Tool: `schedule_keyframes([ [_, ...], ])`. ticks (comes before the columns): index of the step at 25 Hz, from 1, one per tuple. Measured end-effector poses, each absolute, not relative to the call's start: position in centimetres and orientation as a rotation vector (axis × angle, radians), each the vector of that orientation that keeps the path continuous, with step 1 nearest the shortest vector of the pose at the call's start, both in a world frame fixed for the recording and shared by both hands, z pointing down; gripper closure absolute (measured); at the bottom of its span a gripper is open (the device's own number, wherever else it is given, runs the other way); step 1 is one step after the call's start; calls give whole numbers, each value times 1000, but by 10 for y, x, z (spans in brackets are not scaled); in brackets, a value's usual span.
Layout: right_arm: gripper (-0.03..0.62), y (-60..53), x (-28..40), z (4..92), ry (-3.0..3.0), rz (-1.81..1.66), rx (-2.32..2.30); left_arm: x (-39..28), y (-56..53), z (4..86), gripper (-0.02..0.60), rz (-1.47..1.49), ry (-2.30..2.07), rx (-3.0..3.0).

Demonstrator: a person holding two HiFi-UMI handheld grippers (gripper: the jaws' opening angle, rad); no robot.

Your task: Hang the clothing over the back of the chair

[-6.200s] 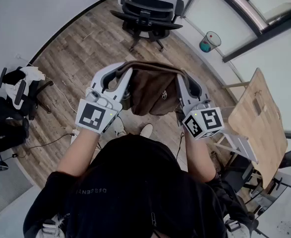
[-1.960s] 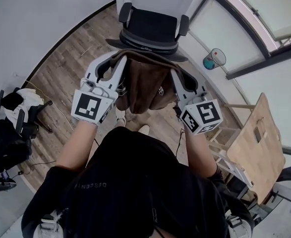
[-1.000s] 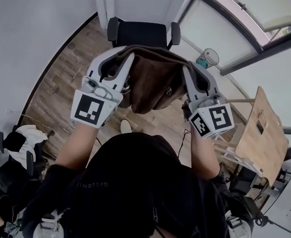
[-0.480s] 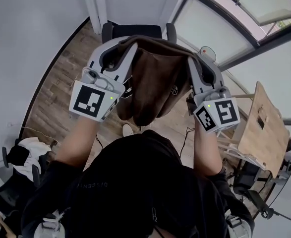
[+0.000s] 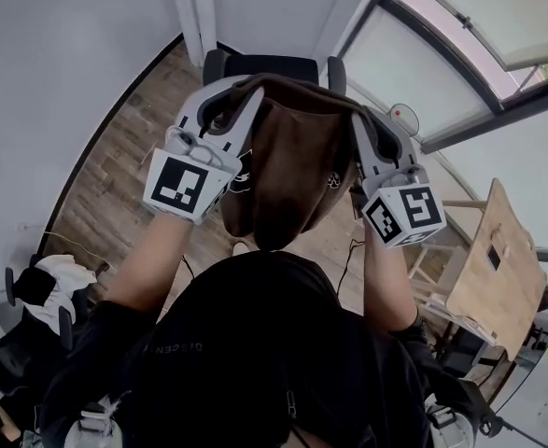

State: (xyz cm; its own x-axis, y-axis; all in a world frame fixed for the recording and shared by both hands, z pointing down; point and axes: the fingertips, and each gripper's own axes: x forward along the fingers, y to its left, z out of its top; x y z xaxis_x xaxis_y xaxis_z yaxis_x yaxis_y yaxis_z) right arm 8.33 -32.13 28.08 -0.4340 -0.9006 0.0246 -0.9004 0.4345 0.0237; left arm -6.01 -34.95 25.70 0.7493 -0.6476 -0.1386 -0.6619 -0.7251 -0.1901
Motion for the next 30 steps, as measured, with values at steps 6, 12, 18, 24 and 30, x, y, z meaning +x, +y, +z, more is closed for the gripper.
schedule_keyframes([
  [6, 549, -346, 90, 293, -2631, 28, 1618, -53, -375, 267, 534, 86, 1064, -2705],
  [12, 549, -368, 95, 308, -2634, 68, 1592, -47, -397, 281, 534, 52, 1095, -2704],
  [18, 548, -387, 99, 325, -2627, 115, 1573, -41, -418, 297, 534, 20, 1119, -2715],
  [24, 548, -408, 102, 339, -2624, 156, 1553, -38, -440, 312, 532, -18, 1146, -2735],
  [30, 546, -426, 102, 358, -2613, 195, 1531, -37, -458, 332, 532, -53, 1172, -2755],
])
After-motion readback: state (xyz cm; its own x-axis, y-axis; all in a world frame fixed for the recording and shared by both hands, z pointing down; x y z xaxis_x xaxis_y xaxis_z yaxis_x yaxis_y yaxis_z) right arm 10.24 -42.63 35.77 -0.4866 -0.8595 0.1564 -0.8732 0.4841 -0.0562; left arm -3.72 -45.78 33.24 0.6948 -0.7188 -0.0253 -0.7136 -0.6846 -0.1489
